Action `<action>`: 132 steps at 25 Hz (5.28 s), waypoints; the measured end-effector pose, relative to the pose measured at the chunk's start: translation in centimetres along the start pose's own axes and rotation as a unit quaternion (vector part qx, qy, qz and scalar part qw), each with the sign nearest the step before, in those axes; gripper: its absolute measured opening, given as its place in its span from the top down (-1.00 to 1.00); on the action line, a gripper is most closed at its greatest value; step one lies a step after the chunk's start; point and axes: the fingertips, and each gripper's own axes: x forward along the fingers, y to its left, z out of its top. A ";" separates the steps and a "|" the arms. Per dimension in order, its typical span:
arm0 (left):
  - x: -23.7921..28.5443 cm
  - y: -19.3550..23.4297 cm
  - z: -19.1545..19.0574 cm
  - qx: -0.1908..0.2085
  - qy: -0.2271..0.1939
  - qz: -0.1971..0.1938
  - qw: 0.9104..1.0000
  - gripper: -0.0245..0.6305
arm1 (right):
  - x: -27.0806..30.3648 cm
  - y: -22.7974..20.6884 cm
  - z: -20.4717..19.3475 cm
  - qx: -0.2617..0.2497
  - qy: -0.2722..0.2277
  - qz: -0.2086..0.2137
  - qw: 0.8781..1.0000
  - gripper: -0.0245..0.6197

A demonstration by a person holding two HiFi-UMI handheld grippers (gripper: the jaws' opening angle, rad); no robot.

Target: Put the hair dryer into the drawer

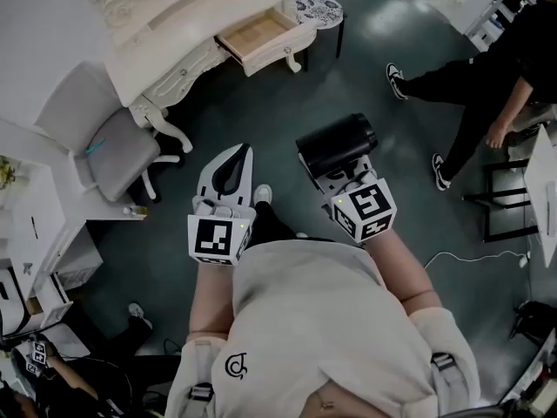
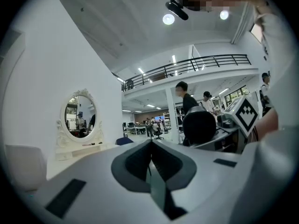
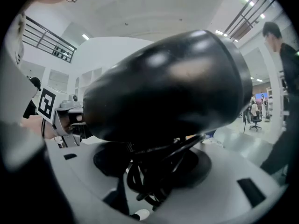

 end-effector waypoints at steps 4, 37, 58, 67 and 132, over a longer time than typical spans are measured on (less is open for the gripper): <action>0.4 -0.1 -0.4 -0.007 0.005 -0.001 1.000 0.89 | -0.3 -0.8 -0.8 0.014 0.014 -0.011 1.000 0.17; 34.8 25.8 -1.7 -0.028 0.017 -0.035 0.999 0.89 | 34.5 -22.3 4.9 0.021 0.086 -0.044 0.995 0.15; 47.3 35.9 -4.9 -0.066 0.024 0.238 0.969 0.88 | 54.5 -31.5 7.2 -0.096 0.114 0.279 0.949 0.15; 48.5 36.6 -6.5 -0.070 0.004 0.308 0.949 0.89 | 58.6 -31.2 0.7 -0.162 0.188 0.398 0.883 0.16; 42.1 36.6 -15.2 -0.157 0.056 0.324 0.931 0.89 | 61.9 -24.9 -18.5 -0.294 0.427 0.451 0.726 0.42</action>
